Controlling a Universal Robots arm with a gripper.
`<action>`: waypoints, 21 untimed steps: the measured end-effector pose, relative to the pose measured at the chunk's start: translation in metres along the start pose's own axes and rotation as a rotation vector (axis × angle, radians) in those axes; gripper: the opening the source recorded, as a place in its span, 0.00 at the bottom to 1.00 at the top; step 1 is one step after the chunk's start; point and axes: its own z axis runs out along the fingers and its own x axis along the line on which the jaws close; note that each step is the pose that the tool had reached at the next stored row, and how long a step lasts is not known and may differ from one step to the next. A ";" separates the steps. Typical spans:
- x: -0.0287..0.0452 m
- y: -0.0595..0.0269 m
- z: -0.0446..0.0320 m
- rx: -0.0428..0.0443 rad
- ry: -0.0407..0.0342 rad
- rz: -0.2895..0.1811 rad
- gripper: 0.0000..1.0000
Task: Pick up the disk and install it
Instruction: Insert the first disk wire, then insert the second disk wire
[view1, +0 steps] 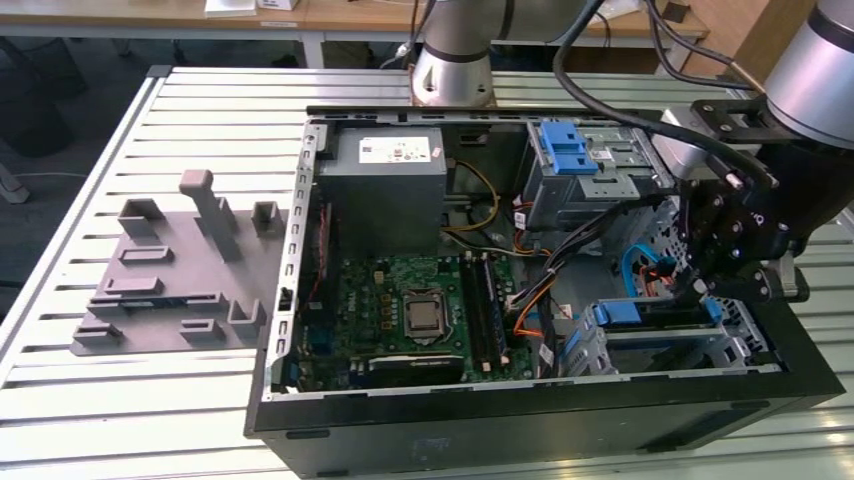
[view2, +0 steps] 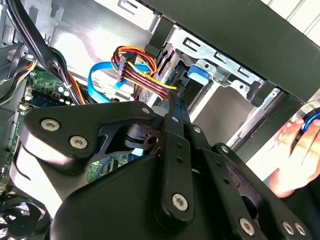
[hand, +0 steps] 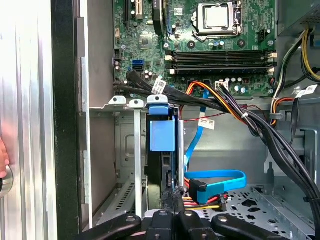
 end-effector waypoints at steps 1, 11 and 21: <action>0.0000 0.0000 0.0000 0.0000 0.0000 0.000 0.11; 0.0003 -0.0001 -0.0044 0.0000 0.0001 0.000 0.11; 0.0006 -0.0002 -0.0096 0.0000 -0.0003 0.000 0.11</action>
